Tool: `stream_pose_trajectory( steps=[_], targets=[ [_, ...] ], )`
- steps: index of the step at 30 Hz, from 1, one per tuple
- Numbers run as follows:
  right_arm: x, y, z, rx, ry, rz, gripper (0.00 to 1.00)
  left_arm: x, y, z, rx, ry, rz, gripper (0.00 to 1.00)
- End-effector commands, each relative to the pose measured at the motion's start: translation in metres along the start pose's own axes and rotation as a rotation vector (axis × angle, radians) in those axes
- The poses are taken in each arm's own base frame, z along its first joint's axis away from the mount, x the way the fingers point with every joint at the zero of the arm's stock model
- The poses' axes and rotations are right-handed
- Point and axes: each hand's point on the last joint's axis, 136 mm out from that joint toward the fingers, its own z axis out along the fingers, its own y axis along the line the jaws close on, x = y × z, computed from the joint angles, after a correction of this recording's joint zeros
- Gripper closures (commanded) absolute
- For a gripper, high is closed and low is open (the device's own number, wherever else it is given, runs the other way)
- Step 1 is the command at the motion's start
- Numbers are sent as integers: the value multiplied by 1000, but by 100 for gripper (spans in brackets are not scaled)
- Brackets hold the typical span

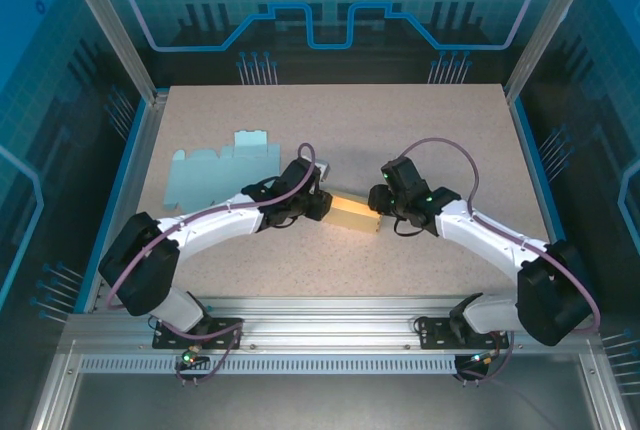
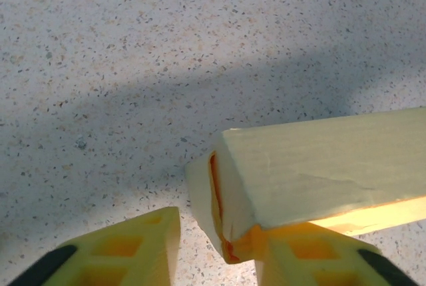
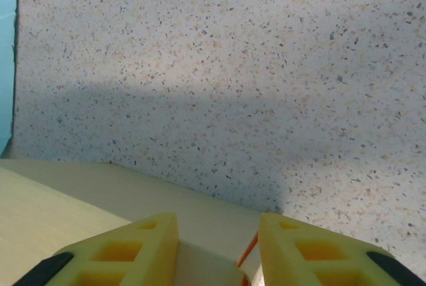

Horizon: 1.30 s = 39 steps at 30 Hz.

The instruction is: Fold the paper box

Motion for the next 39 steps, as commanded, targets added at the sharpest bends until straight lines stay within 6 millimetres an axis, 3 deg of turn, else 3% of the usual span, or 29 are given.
stream_pose_trajectory(
  steps=[1,7,17,19,23,28,35,39],
  targets=[
    [27,-25,11,81,74,12,63,16,-1,0,14,36,-1,60],
    [32,-28,19,95,82,15,66,19,-11,-17,93,32,-25,38],
    [35,-27,25,140,15,-30,67,2,-21,-56,153,-12,-84,14],
    [35,-26,26,147,-13,-46,67,-5,-17,-59,129,-41,-105,1],
    [36,-26,25,154,-76,-73,67,-23,-4,-59,91,-116,-172,1],
    [42,-32,26,158,-104,-89,66,-36,11,-38,91,-156,-264,6],
    [49,-30,32,164,-90,-122,66,-25,4,-3,150,-86,-305,12],
    [51,-29,35,167,-87,-130,66,-7,13,11,132,-42,-328,25]
  ],
)
